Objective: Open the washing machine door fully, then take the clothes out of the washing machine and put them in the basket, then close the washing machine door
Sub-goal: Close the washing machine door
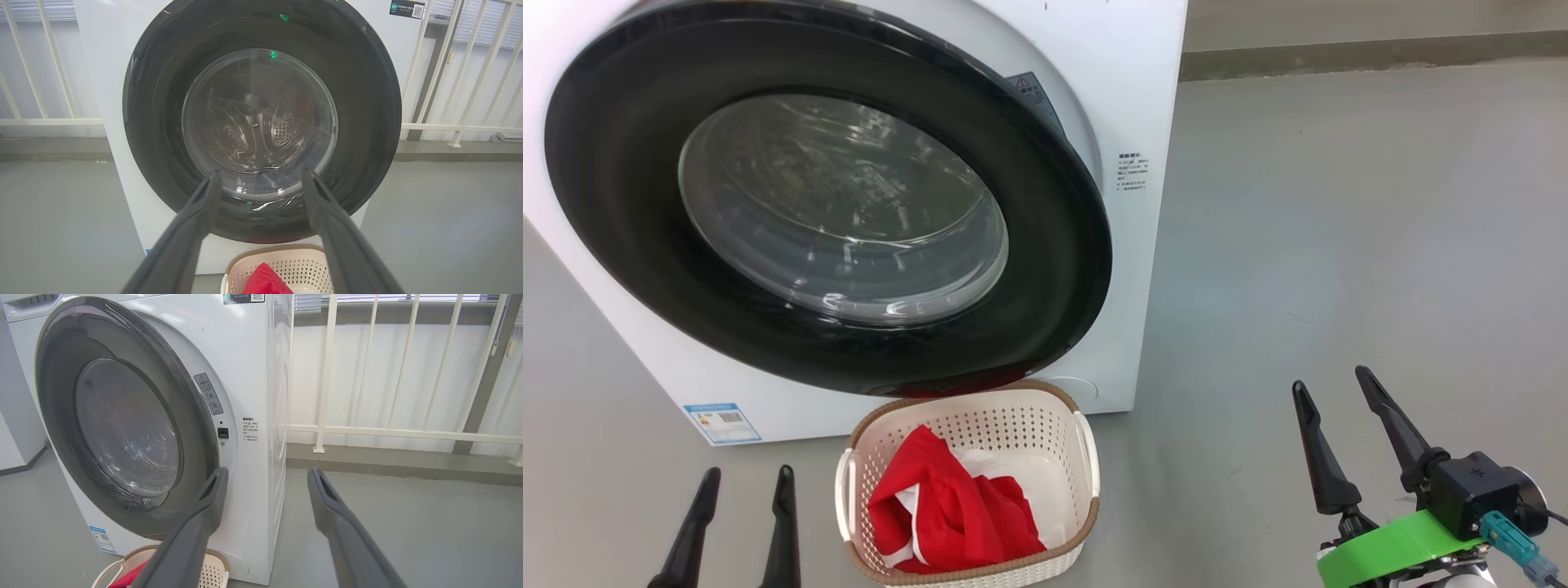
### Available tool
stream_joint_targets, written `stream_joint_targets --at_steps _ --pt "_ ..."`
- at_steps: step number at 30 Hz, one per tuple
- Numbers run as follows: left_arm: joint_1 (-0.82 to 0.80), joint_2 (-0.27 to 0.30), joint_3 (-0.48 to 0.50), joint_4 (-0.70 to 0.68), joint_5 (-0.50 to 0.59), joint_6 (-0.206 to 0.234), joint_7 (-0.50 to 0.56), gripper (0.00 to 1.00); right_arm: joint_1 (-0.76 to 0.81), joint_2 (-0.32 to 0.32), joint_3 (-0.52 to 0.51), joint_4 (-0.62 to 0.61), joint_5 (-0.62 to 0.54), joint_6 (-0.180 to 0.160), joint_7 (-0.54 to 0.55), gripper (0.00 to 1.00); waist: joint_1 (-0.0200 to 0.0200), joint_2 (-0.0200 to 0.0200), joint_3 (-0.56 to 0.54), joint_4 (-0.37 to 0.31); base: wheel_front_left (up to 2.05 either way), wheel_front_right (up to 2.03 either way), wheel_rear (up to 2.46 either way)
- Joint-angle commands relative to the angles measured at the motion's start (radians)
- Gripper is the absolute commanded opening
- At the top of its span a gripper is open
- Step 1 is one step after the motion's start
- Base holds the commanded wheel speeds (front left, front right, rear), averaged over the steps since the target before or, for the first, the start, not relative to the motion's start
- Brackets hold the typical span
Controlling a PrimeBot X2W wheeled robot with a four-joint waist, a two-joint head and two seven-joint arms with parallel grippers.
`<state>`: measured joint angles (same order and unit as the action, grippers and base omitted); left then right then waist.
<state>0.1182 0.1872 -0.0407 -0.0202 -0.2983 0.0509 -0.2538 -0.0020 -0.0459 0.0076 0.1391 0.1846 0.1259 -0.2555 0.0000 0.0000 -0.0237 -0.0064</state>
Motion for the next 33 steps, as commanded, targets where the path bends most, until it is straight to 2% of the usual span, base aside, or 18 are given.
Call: stream_joint_targets --at_steps 1,6,7,8,19,33 --pt "-0.028 0.006 0.041 -0.022 0.018 -0.012 -0.008 1.0 -0.013 -0.004 0.023 -0.027 0.01 0.005 -0.006 1.0 0.0 0.0 0.0 0.002 0.0 0.0 0.0" --pt "-0.029 -0.003 0.044 -0.027 0.026 -0.027 -0.008 1.0 -0.015 -0.004 0.031 -0.017 0.001 0.005 -0.006 0.98 0.0 0.0 0.0 0.013 0.0 0.0 0.0" --pt "-0.03 -0.006 0.044 -0.029 0.028 -0.029 -0.008 1.0 -0.017 -0.004 0.032 -0.011 -0.002 0.005 -0.006 0.39 0.0 0.0 0.001 0.016 0.0 0.0 0.0" --pt "-0.031 -0.008 0.042 -0.031 0.03 -0.031 -0.008 1.0 -0.02 -0.004 0.036 -0.004 -0.004 0.005 -0.006 0.0 0.0 0.0 0.001 0.02 0.0 0.0 0.0" --pt "-0.051 -0.031 0.007 -0.068 0.036 -0.051 -0.008 1.0 -0.149 -0.004 0.108 0.1 -0.006 0.005 -0.004 0.0 0.0 0.0 0.027 0.081 0.0 0.0 0.0" --pt "-0.122 -0.055 -0.026 -0.12 0.037 -0.067 -0.008 1.0 -0.437 -0.004 0.221 0.303 0.0 0.005 -0.005 0.0 0.0 0.0 0.158 0.151 0.0 0.0 0.0"
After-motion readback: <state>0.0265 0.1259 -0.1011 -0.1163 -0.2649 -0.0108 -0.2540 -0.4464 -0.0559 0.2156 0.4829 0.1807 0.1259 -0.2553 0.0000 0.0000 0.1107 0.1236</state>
